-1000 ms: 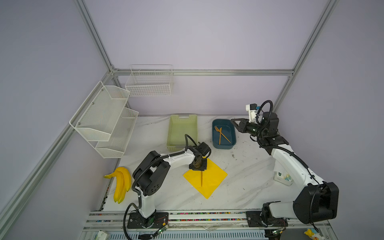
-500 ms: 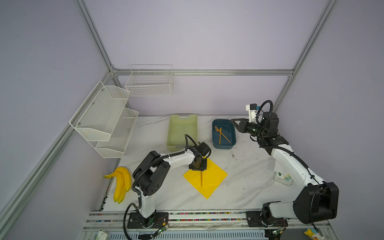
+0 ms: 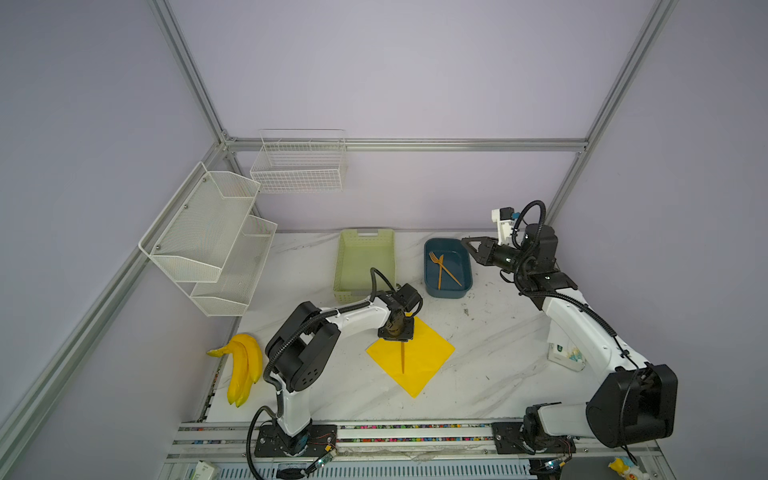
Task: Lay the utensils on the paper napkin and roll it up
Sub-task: 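Lower the spoon with the left gripper flat onto the napkin, then open the left gripper to release the spoon on the napkin, then lift the left gripper away while the right gripper moves over the fork in the tub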
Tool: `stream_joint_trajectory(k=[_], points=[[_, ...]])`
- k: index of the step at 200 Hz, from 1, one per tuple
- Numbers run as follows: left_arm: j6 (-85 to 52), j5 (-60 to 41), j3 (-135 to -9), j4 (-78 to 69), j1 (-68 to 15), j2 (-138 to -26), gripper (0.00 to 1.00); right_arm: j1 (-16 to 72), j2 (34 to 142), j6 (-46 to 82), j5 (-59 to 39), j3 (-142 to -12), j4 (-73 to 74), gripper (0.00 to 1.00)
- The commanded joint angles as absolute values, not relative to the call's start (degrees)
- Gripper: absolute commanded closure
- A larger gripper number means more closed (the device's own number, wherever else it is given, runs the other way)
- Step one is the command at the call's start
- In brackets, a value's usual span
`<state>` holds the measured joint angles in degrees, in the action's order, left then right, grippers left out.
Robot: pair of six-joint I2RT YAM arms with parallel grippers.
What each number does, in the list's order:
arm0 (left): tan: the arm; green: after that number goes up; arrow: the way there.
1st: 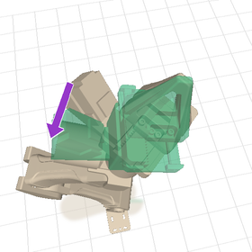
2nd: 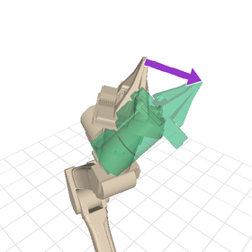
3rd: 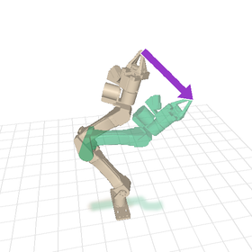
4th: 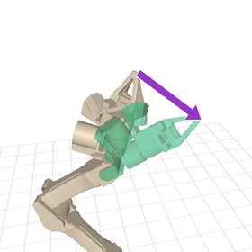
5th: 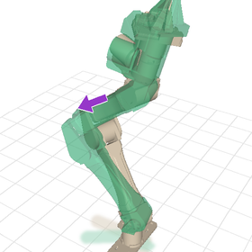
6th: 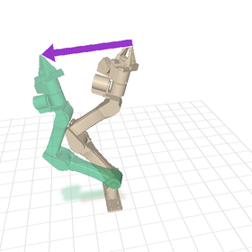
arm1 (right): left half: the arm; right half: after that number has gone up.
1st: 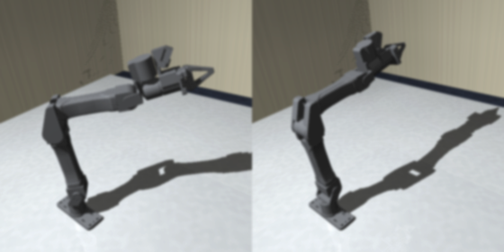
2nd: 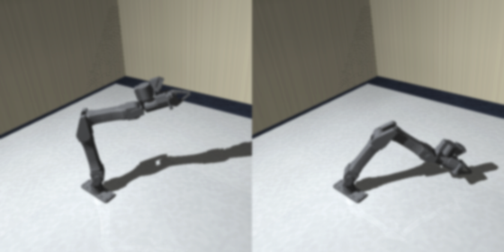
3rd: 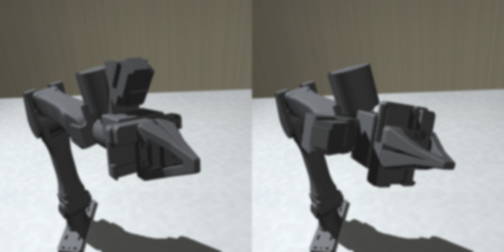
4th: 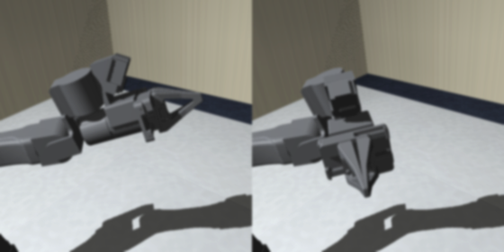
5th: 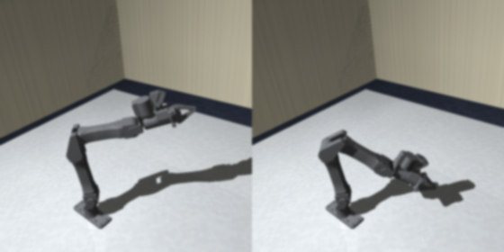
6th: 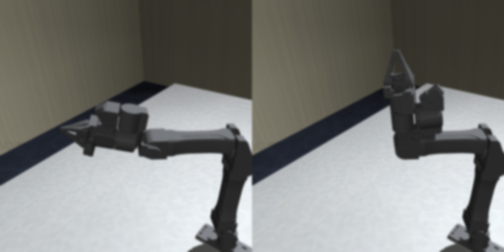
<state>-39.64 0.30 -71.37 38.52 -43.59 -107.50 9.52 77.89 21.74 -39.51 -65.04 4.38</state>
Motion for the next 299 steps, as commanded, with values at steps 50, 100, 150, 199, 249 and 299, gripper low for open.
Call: stream_joint_trajectory(k=[50, 100, 150, 199, 249, 299], points=[[-38.49, 1.41, -76.09, 38.95, -43.83, -106.87, 0.75, 9.31, 76.31, 20.97, -40.17, -67.20, 4.47, 0.82], [-38.12, 1.66, -76.44, 39.43, -43.86, -106.38, 0.73, 9.23, 76.35, 21.08, -40.17, -67.29, 4.40, 0.82], [-37.07, 2.76, -78.22, 41.68, -43.85, -103.18, 0.69, 9.32, 77.15, 20.83, -39.44, -67.69, 3.76, 0.82], [-34.56, 3.78, -79.21, 43.27, -42.98, -97.72, 0.69, 9.55, 80.49, 18.81, -34.07, -69.34, -0.61, 0.83], [-30.53, 1.11, -77.83, 43.31, -38.00, -91.42, 0.68, 13.53, 86.87, 18.35, -27.54, -73.01, -4.80, 0.83], [-24.07, -4.63, -76.88, 43.31, -29.09, -86.52, 0.65, 16.74, 97.43, 12.16, -19.49, -82.87, -14.97, 0.83]])
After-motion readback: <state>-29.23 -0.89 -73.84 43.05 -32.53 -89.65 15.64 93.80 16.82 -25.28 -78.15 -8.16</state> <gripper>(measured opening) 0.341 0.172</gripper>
